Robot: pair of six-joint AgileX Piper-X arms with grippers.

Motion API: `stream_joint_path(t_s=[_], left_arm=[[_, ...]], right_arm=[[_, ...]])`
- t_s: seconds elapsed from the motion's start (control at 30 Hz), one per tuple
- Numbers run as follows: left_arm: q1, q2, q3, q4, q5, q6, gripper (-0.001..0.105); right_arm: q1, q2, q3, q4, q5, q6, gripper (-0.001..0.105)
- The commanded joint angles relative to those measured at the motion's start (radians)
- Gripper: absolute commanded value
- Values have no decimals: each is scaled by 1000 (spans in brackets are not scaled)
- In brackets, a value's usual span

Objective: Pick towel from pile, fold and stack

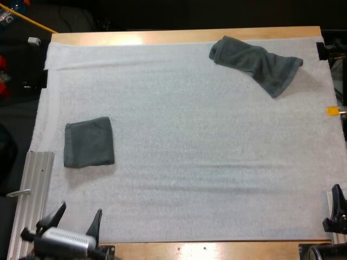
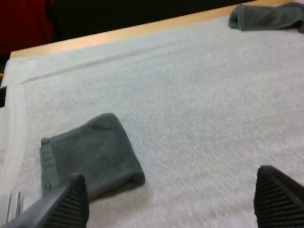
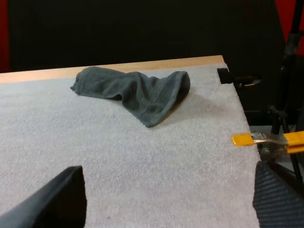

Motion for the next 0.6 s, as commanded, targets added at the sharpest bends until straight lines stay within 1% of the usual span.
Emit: stream_joint_path(t_s=[0.0,0.13,0.33,0.47,0.57], left_arm=[[0,-139,24,-59,-9,0,69],[0,-138,112,-148,-9,0,69],[0,-137,211,-216,-9,0,69],[0,-137,247,-218,-9,0,69],[0,-137,252,-224,-9,0,69]], right_arm=[[-6,-38,12,-25,-10,-2,71],[-6,-38,61,-31,-10,-2,71],[-6,-38,136,-31,-10,-2,71],[-6,-38,177,-42,-10,-2,71],[-6,-38,183,-54,-10,-2,71]])
